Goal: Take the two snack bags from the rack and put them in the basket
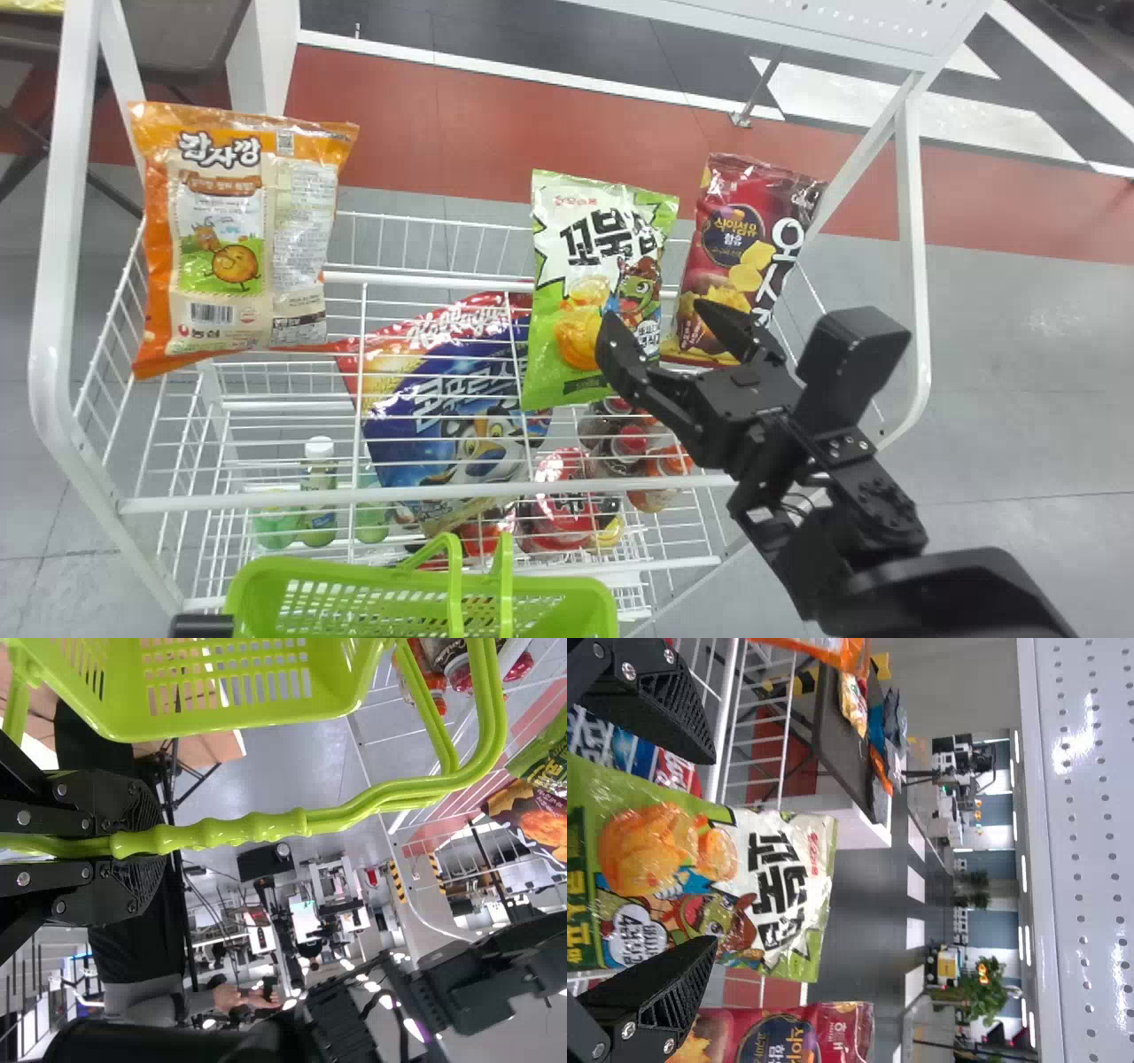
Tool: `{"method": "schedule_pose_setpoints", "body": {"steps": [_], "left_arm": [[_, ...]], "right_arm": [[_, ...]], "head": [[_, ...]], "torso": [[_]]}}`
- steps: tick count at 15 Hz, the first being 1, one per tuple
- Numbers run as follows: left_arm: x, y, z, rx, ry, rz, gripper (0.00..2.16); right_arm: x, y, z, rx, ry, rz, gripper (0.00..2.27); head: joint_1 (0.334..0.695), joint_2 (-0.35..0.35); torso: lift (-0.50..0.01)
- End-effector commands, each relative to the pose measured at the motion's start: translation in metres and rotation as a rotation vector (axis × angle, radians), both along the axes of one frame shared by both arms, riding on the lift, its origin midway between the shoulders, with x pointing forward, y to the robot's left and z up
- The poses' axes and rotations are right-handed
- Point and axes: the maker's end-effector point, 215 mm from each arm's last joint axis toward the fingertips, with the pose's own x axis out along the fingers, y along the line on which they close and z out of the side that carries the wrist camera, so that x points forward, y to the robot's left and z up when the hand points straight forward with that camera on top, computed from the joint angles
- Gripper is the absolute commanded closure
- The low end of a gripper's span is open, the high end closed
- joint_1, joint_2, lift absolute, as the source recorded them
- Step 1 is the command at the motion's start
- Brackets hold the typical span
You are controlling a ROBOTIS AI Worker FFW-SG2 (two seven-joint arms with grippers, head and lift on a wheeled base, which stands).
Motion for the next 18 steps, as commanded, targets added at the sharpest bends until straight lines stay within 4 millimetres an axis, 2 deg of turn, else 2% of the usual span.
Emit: {"method": "schedule_pose_setpoints", "body": {"steps": [1,3,11,16,18], "left_arm": [[-0.002,-0.001,-0.004,0.004,0.014,-0.010,1.53],[-0.002,-0.001,-0.005,0.003,0.018,-0.010,1.53],[0.001,0.001,-0.007,0.009,0.014,-0.011,1.53],[0.005,0.002,-0.010,0.003,0.021,-0.006,1.53],[0.008,0.003,-0.011,0.000,0.023,-0.006,1.53]], "right_arm": [[0.023,-0.005,-0.010,0.004,0.005,-0.019,0.10],[0.035,-0.002,-0.017,0.000,0.013,-0.023,0.10],[0.072,-0.011,-0.051,-0.005,0.077,-0.047,0.09],[0.090,0.017,-0.071,0.009,0.147,0.010,0.11],[0.090,0.029,-0.083,0.003,0.197,0.032,0.29]], "head": [[0.695,-0.350],[0.695,-0.350],[0.695,-0.350],[0.695,-0.350],[0.695,-0.350]], "torso": [[-0.010],[-0.010],[-0.010],[-0.010],[-0.010]]}}
